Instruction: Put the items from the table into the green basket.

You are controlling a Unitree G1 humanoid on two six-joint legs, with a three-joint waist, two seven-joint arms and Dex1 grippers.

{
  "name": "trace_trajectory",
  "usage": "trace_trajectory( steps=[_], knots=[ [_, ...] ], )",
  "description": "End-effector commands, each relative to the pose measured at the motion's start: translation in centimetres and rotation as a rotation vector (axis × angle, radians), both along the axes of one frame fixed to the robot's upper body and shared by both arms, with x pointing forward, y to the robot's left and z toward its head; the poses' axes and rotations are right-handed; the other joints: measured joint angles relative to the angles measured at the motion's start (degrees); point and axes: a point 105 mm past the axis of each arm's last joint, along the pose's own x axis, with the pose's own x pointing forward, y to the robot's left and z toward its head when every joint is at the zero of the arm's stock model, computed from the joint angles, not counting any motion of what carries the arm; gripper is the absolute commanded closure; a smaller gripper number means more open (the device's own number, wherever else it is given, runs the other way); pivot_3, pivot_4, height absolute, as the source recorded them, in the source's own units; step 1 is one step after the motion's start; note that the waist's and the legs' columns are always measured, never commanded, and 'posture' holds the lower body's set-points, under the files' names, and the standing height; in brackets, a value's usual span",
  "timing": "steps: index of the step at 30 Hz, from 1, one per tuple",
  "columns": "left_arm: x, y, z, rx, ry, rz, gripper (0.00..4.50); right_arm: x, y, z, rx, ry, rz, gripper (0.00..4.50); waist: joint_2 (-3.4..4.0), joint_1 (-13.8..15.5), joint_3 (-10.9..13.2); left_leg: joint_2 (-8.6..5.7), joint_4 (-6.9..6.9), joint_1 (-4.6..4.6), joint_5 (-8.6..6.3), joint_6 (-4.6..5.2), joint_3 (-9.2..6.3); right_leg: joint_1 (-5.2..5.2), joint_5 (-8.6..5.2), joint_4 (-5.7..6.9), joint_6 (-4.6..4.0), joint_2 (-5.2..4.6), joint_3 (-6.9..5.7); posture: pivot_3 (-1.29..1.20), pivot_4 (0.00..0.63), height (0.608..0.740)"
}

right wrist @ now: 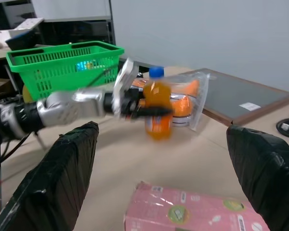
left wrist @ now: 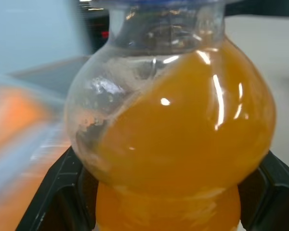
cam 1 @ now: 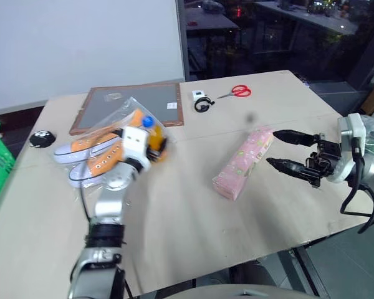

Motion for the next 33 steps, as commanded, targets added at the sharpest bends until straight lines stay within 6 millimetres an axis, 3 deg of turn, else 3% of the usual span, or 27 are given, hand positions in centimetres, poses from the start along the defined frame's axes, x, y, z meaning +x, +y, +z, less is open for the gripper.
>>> trace_trajectory(
  steps=[1, 3, 6, 9, 11, 15, 18, 23, 33],
  knots=[
    [-2.8, 10.8, 11.5, 0.186, -0.330, 0.432, 1.68, -0.5, 0.6, 1.7, 0.011, -0.060, 0.038, 0.00, -0.10, -1.02, 0.05, 0.08, -0.02, -0.05, 0.00, 0.00, -0.01, -0.10, 0.02, 0.03, -0.02, 0.07, 0.00, 0.02, 0.000, 0.740],
    [-5.0, 14.3, 14.9, 0.316, -0.393, 0.575, 1.68, -0.5, 0.7, 1.7, 0.012, -0.062, 0.040, 0.00, -0.07, -1.73, 0.04, 0.21, -0.09, -0.11, -0.01, 0.00, 0.03, -0.30, 0.03, 0.04, -0.03, 0.14, 0.00, 0.02, 0.000, 0.740],
    [-10.0, 20.2, 20.3, 0.403, -0.477, 0.821, 1.68, -0.4, 0.8, 1.5, 0.008, -0.059, 0.046, 0.00, 0.15, -0.48, -0.09, 0.16, -0.26, -0.17, -0.06, 0.05, 0.01, -0.36, 0.09, -0.03, -0.14, 0.01, -0.07, 0.02, 0.000, 0.740],
    [-13.7, 24.2, 21.8, 0.473, -0.440, 0.981, 1.68, -0.3, 1.1, 1.7, 0.017, -0.065, 0.065, 0.00, -0.04, -0.09, -0.17, -0.03, -0.14, -0.64, -0.13, 0.05, -0.09, -0.70, 0.09, -0.13, -0.14, -0.17, -0.14, 0.05, 0.000, 0.740],
    [-15.0, 25.9, 21.2, 0.475, -0.395, 1.040, 1.68, -0.3, 1.4, 2.1, 0.027, -0.074, 0.080, 0.00, -0.04, 0.49, -0.18, -0.10, -0.13, -0.63, -0.19, 0.05, -0.06, -0.70, 0.08, -0.15, -0.13, -0.27, -0.15, 0.06, 0.000, 0.740],
    [-17.9, 29.4, 17.7, 0.404, -0.284, 1.169, 1.68, -0.4, 2.2, 2.9, 0.056, -0.087, 0.126, 0.00, -0.03, 1.63, -0.19, -0.24, -0.13, -0.62, -0.19, 0.04, -0.08, -0.68, 0.08, -0.09, -0.11, -0.47, -0.28, 0.07, 0.000, 0.740],
    [-18.8, 30.7, 15.4, 0.365, -0.217, 1.202, 1.68, -0.5, 2.7, 3.6, 0.079, -0.095, 0.154, 0.00, -0.20, 2.25, -0.29, -0.18, -0.08, -0.56, -0.18, 0.03, -0.14, -0.67, -0.04, 0.05, 0.09, -0.43, -0.40, 0.08, 0.000, 0.740],
    [-18.9, 31.6, 13.0, 0.340, -0.154, 1.205, 1.68, -0.5, 3.1, 4.0, 0.093, -0.102, 0.180, 0.00, -1.03, 2.80, -0.81, -0.13, 0.00, -0.56, -0.14, -0.04, -0.56, -0.42, -0.03, 0.03, 0.05, -0.45, -0.87, 0.09, 0.000, 0.740],
    [-18.9, 32.2, 10.8, 0.293, -0.100, 1.205, 1.68, -1.6, 3.6, 4.0, 0.094, -0.068, 0.268, 0.00, -1.13, 3.49, -0.87, -0.22, -0.03, -0.55, -0.13, -0.08, -0.69, -0.36, 0.09, 0.00, -0.14, -0.59, -1.00, 0.09, 0.000, 0.740]
  ],
)
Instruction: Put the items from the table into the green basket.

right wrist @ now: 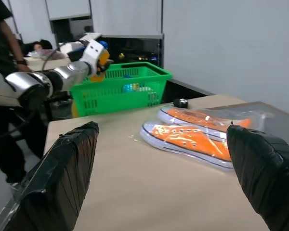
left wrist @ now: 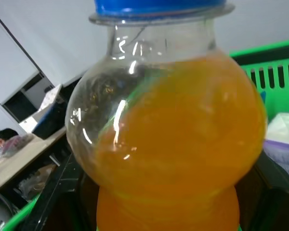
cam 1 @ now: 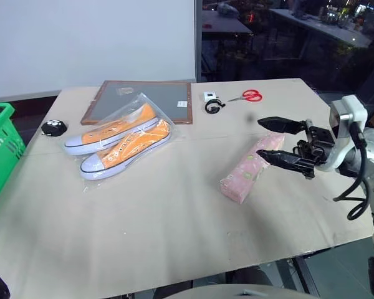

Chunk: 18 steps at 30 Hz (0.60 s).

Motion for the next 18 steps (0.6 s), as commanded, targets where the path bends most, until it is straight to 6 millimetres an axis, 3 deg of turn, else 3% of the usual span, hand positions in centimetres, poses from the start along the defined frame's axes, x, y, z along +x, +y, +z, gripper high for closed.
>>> trace_trajectory(
  steps=[1, 8, 11, 18],
  knots=[
    [0.2, -0.2, 3.1, 0.078, -0.067, -0.014, 1.68, -1.2, 0.5, 1.0, -0.007, -0.036, 0.074, 0.00, 0.00, 0.01, 0.00, 0.00, 0.00, 0.00, 0.00, 0.00, -0.01, 0.00, 0.00, 0.00, 0.00, 0.00, -0.01, 0.09, 0.000, 0.740],
    [0.3, -0.2, 2.6, 0.059, -0.069, -0.022, 1.68, -1.2, 0.7, 0.9, -0.005, -0.035, 0.088, 0.00, -0.02, 0.13, -0.01, -0.01, 0.00, 0.00, 0.00, 0.00, -0.01, 0.01, 0.00, 0.02, 0.00, 0.00, -0.01, 0.10, 0.000, 0.740],
    [0.5, -0.3, 2.1, 0.010, -0.106, -0.048, 0.16, -1.1, 0.6, 0.9, -0.001, -0.039, 0.082, 0.00, -0.01, 0.15, -0.02, -0.01, 0.00, 0.01, 0.00, 0.00, -0.01, 0.01, 0.00, 0.02, 0.00, 0.00, -0.01, 0.11, 0.000, 0.740],
    [1.4, -1.1, 3.1, 0.021, -0.163, -0.115, 0.07, -0.3, 0.4, 0.8, -0.001, -0.049, 0.040, 0.00, 0.15, 0.16, -0.06, -0.02, 0.00, 0.02, 0.00, 0.00, 0.00, 0.01, 0.00, 0.04, 0.00, -0.01, -0.01, 0.11, 0.000, 0.740]
  ],
)
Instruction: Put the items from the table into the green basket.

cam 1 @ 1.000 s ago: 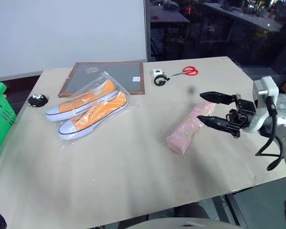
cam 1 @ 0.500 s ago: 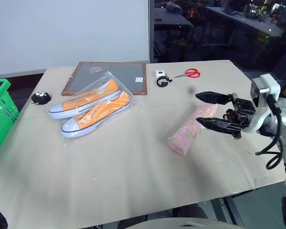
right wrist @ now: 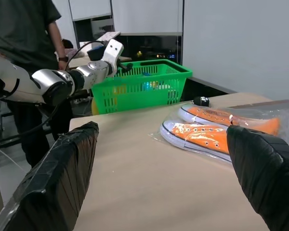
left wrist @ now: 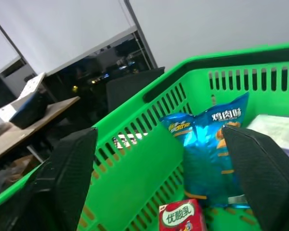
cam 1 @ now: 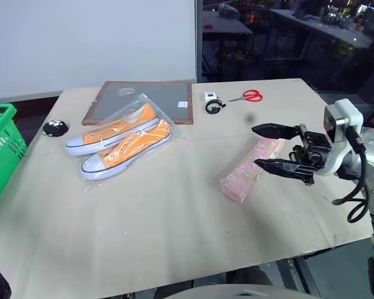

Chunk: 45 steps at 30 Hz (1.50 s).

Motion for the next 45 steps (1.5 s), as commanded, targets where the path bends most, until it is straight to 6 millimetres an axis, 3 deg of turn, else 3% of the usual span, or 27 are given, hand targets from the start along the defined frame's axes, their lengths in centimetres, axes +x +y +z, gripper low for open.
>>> trace_trajectory(
  steps=[1, 3, 6, 9, 13, 17, 23, 31, 45],
  knots=[
    [0.9, -1.1, 3.9, 0.086, -0.116, -0.071, 0.07, 0.4, -0.3, 1.1, 0.022, -0.056, -0.024, 0.00, -0.01, 0.00, -0.01, 0.00, 0.00, 0.00, 0.00, 0.00, 0.00, 0.00, 0.00, 0.00, 0.00, 0.00, 0.00, 0.11, 0.000, 0.740],
    [4.4, -4.8, 5.5, 0.114, -0.173, -0.309, 0.07, 0.7, -0.8, 1.0, 0.019, -0.054, -0.046, 0.00, 0.00, 0.28, -0.03, -0.01, 0.01, 0.00, 0.00, 0.00, 0.00, 0.01, 0.00, 0.00, 0.00, -0.01, 0.01, 0.11, 0.000, 0.740],
    [9.0, -12.3, 6.6, 0.050, -0.238, -0.726, 0.07, 1.3, -1.7, 0.8, 0.008, -0.052, -0.088, 0.00, 0.02, 1.24, -0.08, -0.06, 0.03, -0.05, 0.09, -0.14, 0.02, 0.06, 0.01, 0.00, -0.01, -0.21, -0.12, 0.12, 0.000, 0.740],
    [11.7, -22.4, 5.1, -0.039, -0.092, -1.197, 0.07, 1.9, -2.8, 0.3, -0.018, -0.047, -0.140, 0.00, -0.02, 1.37, -0.10, -0.07, 0.10, -0.08, 0.10, -0.15, 0.16, 0.09, 0.01, 0.00, -0.02, -0.25, -0.05, 0.12, 0.000, 0.740],
    [12.0, -31.2, 2.3, -0.203, 0.073, -1.553, 0.07, 2.5, -4.5, -1.2, -0.095, -0.032, -0.206, 0.00, 0.33, 1.01, -0.09, -0.10, 0.11, -0.06, 0.08, -0.10, 0.40, 0.07, 0.00, -0.05, -0.01, -0.22, 0.19, 0.11, 0.000, 0.740],
    [11.3, -40.4, -2.8, -0.366, 0.348, -1.870, 0.07, 2.7, -6.6, -2.9, -0.197, -0.019, -0.275, 0.00, 0.76, -0.04, -0.14, 0.01, 0.10, -0.03, 0.08, -0.08, 0.38, 0.08, -0.01, 0.02, 0.00, -0.05, 0.18, 0.08, 0.000, 0.740],
    [11.2, -48.3, -6.0, -0.445, 0.537, -2.046, 0.07, 1.7, -8.1, -4.3, -0.230, 0.005, -0.344, 0.00, 0.80, -1.53, -0.15, -0.01, 0.13, -0.03, 0.09, -0.07, 0.56, 0.18, -0.12, 0.01, 0.18, 0.07, 0.49, 0.01, 0.000, 0.740],
    [11.8, -53.3, -8.0, -0.508, 0.645, -2.090, 0.07, -0.4, -9.7, -6.0, -0.268, 0.029, -0.450, 0.00, 1.13, -4.42, -0.21, -0.02, 0.82, -0.09, -0.06, 0.19, 0.82, 0.34, -0.18, 0.01, 0.26, 0.20, 0.88, -0.11, 0.000, 0.740],
    [14.6, -56.0, -12.3, -0.479, 0.743, -1.852, 0.07, -3.0, -11.0, -7.1, -0.268, 0.046, -0.561, 0.00, 1.24, -9.05, -0.26, -0.01, 0.87, -0.08, -0.09, 0.23, 0.97, 0.48, -0.24, -0.02, 0.27, 0.55, 1.53, -0.21, 0.000, 0.740]
  ],
)
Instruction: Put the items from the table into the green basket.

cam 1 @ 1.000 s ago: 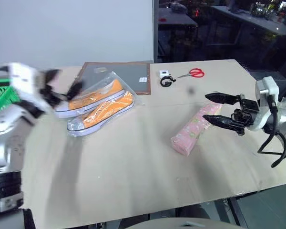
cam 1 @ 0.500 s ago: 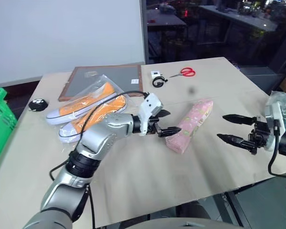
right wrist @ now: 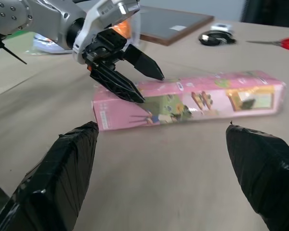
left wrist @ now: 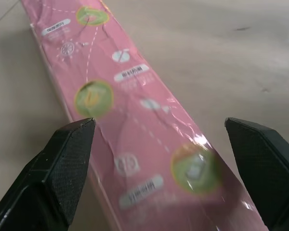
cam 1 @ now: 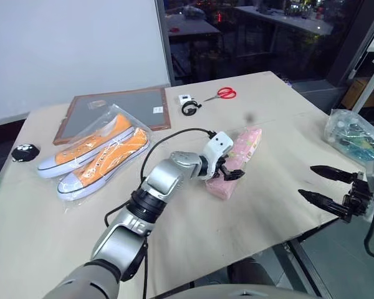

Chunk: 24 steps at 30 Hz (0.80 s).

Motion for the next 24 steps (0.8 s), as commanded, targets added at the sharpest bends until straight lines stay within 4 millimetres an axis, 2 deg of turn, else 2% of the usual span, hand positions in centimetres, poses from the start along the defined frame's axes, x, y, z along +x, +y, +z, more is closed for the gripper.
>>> trace_trajectory(
  steps=[1, 9, 12, 20, 21, 24],
  knots=[
    [0.7, -0.7, -0.1, 0.003, -0.014, 0.044, 0.07, -0.3, 0.2, 1.4, -0.006, -0.079, 0.004, 0.00, 0.01, -0.56, -0.01, -0.01, 0.00, 0.01, 0.00, 0.00, 0.00, 0.02, 0.00, 0.00, 0.00, 0.00, 0.01, -0.21, 0.000, 0.740],
    [1.8, 0.5, -2.5, 0.098, 0.007, 0.181, 0.07, -0.6, 0.1, 1.1, -0.001, -0.080, -0.005, 0.00, 0.10, -2.36, -0.08, -0.03, 0.00, 0.08, -0.01, 0.01, -0.04, 0.16, -0.03, -0.03, 0.04, 0.03, 0.05, -0.22, 0.000, 0.740],
    [1.9, 0.8, -2.8, 0.106, 0.008, 0.200, 0.74, -0.5, 0.2, 1.0, -0.006, -0.080, -0.008, 0.00, 0.12, -2.75, -0.09, -0.03, 0.00, 0.13, -0.01, 0.00, -0.04, 0.21, -0.03, -0.03, 0.04, 0.03, 0.06, -0.22, 0.000, 0.740],
    [2.0, 1.3, -3.0, 0.092, 0.014, 0.243, 4.23, -0.2, 0.5, 1.0, -0.013, -0.077, -0.007, 0.00, 0.19, -3.32, -0.16, -0.05, -0.01, 0.15, -0.02, 0.00, -0.10, 0.29, -0.05, -0.07, 0.07, 0.03, 0.05, -0.22, 0.000, 0.740],
    [2.3, 1.3, -2.5, 0.068, -0.003, 0.258, 4.44, -0.2, 0.5, 1.1, -0.013, -0.078, -0.005, 0.00, 0.22, -3.33, -0.18, -0.06, -0.01, 0.15, -0.02, 0.00, -0.10, 0.29, -0.05, -0.08, 0.07, 0.03, 0.05, -0.22, 0.000, 0.740],
    [3.0, 1.3, -1.3, 0.008, -0.042, 0.302, 4.44, -0.2, 0.6, 1.2, -0.012, -0.078, -0.001, 0.00, 0.24, -3.34, -0.18, -0.08, -0.01, 0.12, -0.02, 0.00, -0.11, 0.30, -0.07, -0.12, 0.10, 0.02, 0.07, -0.21, 0.000, 0.740]
  ],
)
